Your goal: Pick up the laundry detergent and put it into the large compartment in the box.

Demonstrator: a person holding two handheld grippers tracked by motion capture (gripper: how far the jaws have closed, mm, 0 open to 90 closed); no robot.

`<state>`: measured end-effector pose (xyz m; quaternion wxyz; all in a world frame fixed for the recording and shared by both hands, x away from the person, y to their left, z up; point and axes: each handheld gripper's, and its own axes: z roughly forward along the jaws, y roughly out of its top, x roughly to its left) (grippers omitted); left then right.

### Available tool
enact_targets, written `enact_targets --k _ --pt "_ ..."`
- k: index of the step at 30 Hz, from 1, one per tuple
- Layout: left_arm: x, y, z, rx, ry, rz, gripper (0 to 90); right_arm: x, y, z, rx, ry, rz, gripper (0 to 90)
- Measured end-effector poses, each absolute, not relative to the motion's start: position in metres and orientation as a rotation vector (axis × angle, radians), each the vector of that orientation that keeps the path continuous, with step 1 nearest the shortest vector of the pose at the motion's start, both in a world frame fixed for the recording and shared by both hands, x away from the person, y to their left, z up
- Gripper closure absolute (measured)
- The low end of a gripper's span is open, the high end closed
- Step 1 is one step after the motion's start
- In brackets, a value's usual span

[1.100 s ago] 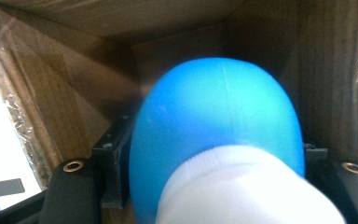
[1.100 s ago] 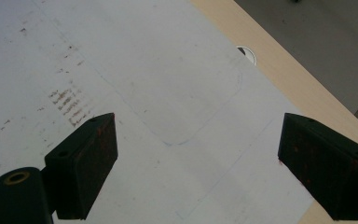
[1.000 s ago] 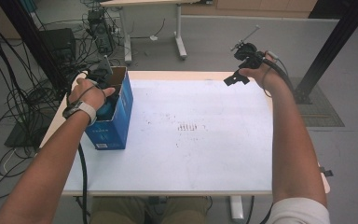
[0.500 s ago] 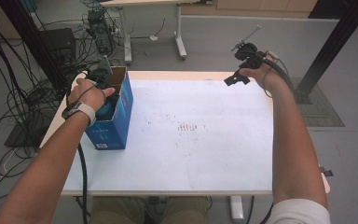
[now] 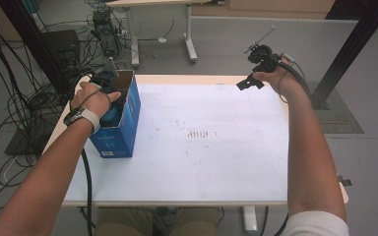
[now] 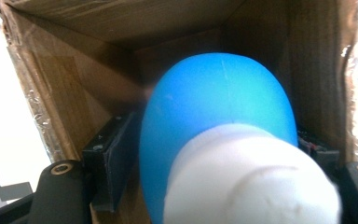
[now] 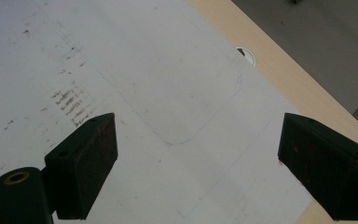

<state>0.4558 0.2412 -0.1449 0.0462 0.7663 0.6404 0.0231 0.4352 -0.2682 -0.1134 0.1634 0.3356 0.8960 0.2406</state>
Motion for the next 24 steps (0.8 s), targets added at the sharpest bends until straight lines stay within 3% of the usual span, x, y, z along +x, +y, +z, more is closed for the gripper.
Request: enact_targets --k 10,24 --pt "0.451 0.246 -0.133 2.327 1.925 0.077 27.2 0.434 -0.270 -0.113 0.956 2.553 0.691 12.0" --pt "0.444 0.245 -0.116 2.328 1.897 0.111 14.5 0.430 -0.271 -0.111 0.953 2.547 0.692 12.0"
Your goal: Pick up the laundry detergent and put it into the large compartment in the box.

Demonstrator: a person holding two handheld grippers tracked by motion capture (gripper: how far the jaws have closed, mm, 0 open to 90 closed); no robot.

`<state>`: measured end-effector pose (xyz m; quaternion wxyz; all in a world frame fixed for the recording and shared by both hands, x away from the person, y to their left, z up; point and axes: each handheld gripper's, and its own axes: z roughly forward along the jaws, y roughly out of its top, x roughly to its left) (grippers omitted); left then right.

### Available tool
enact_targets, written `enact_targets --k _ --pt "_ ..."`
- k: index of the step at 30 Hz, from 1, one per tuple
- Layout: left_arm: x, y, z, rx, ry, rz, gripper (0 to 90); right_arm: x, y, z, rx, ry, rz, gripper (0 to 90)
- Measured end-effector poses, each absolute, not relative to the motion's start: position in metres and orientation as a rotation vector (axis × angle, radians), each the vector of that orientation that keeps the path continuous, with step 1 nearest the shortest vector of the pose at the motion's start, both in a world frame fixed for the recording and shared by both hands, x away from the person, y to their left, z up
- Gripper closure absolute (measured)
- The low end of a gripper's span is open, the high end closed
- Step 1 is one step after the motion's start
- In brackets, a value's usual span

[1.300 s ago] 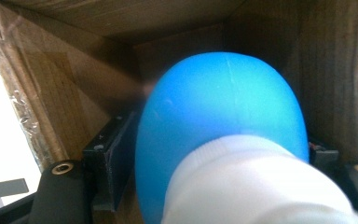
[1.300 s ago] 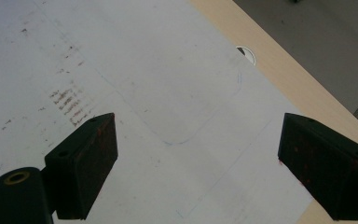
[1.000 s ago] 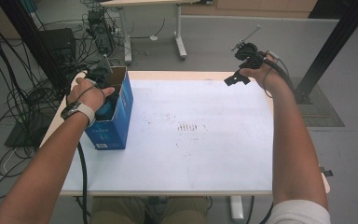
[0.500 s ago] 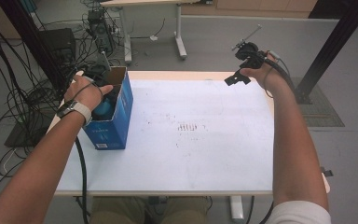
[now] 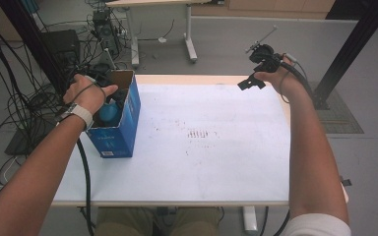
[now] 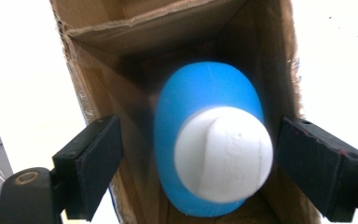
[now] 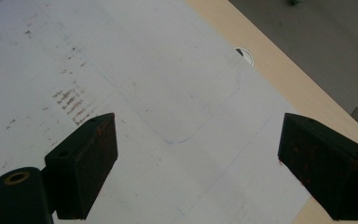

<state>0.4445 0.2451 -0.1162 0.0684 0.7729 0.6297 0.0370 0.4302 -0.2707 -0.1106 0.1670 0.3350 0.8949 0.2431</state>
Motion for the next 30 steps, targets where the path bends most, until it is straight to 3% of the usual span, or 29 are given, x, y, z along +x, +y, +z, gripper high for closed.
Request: enact_targets --k 30 --pt "0.425 0.242 -0.042 2.387 1.684 0.150 8.6 0.422 -0.275 -0.102 0.966 2.529 0.682 12.0"
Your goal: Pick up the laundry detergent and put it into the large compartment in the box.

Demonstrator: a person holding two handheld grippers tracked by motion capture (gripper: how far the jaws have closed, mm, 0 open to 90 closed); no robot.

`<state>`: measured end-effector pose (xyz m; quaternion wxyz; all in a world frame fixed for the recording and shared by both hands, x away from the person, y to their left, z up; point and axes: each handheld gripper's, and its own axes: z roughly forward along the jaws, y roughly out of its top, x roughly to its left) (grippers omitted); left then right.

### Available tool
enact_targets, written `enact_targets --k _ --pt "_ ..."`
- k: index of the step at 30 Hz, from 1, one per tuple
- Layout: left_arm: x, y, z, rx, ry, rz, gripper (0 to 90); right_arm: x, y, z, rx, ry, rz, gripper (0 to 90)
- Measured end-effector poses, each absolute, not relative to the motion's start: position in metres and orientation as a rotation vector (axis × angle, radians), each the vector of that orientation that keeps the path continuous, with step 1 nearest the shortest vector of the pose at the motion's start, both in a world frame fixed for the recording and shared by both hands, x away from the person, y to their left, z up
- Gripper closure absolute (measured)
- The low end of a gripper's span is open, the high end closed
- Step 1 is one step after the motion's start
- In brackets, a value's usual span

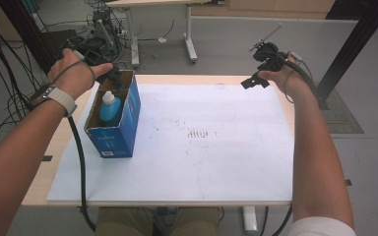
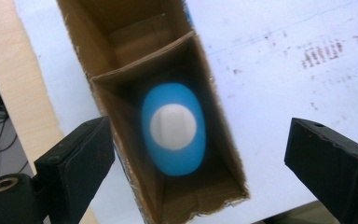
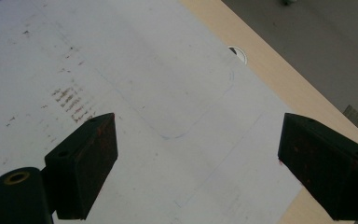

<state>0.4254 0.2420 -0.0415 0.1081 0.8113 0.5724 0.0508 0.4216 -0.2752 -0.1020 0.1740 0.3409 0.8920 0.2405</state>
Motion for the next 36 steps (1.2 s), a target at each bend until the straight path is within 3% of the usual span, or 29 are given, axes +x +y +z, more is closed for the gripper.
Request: enact_targets --k 21,36 --pt "0.410 0.228 0.025 2.494 1.375 0.191 7.7 0.415 -0.275 -0.097 0.967 2.536 0.690 12.0" --pt "0.413 0.214 0.039 2.620 1.062 0.142 7.4 0.410 -0.273 -0.092 0.955 2.542 0.688 11.8"
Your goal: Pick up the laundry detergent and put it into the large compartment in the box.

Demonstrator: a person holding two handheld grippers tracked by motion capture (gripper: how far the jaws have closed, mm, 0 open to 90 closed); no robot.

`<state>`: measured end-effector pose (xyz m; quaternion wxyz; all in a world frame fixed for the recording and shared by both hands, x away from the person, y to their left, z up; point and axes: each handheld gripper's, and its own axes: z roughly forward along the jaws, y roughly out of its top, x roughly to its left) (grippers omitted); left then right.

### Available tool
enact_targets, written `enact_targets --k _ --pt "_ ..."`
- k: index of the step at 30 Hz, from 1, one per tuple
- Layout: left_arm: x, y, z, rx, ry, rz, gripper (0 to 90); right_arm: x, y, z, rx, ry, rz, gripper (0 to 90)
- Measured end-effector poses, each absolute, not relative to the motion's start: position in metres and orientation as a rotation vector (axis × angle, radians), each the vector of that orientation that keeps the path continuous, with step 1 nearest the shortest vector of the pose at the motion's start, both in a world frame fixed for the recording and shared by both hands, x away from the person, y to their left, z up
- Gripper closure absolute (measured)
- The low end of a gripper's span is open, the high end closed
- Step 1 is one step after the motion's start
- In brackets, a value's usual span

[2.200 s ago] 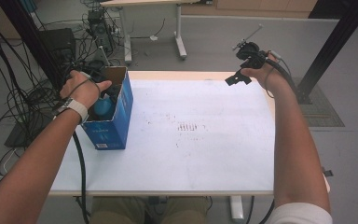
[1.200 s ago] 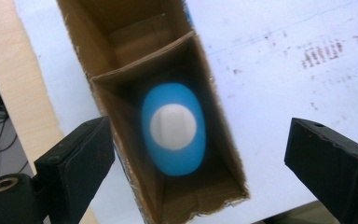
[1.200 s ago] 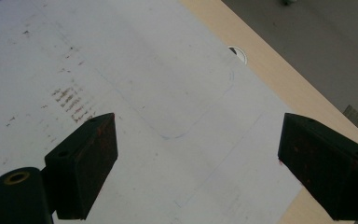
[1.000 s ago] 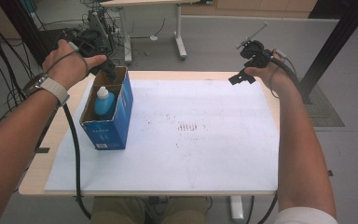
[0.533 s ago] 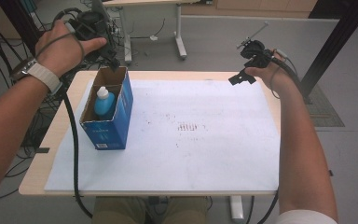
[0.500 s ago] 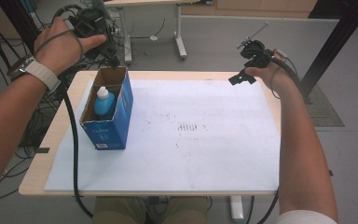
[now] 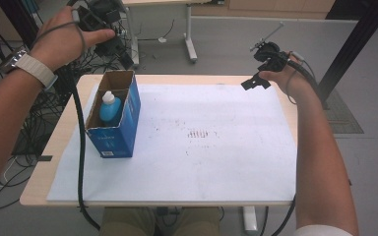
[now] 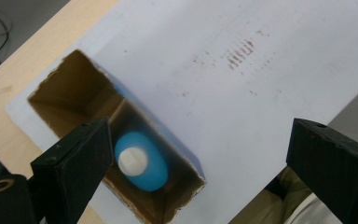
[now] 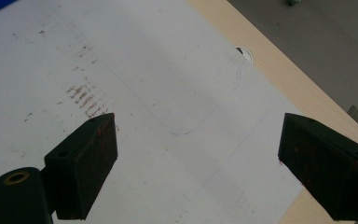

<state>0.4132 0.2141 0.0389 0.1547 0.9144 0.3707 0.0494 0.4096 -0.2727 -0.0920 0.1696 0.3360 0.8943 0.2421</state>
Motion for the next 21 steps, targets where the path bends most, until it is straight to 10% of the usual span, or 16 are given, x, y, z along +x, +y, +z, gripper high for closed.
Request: enact_targets --k 21 --pt "0.422 0.148 0.004 2.782 0.687 0.017 7.4 0.403 -0.276 -0.097 0.991 2.567 0.676 11.0"
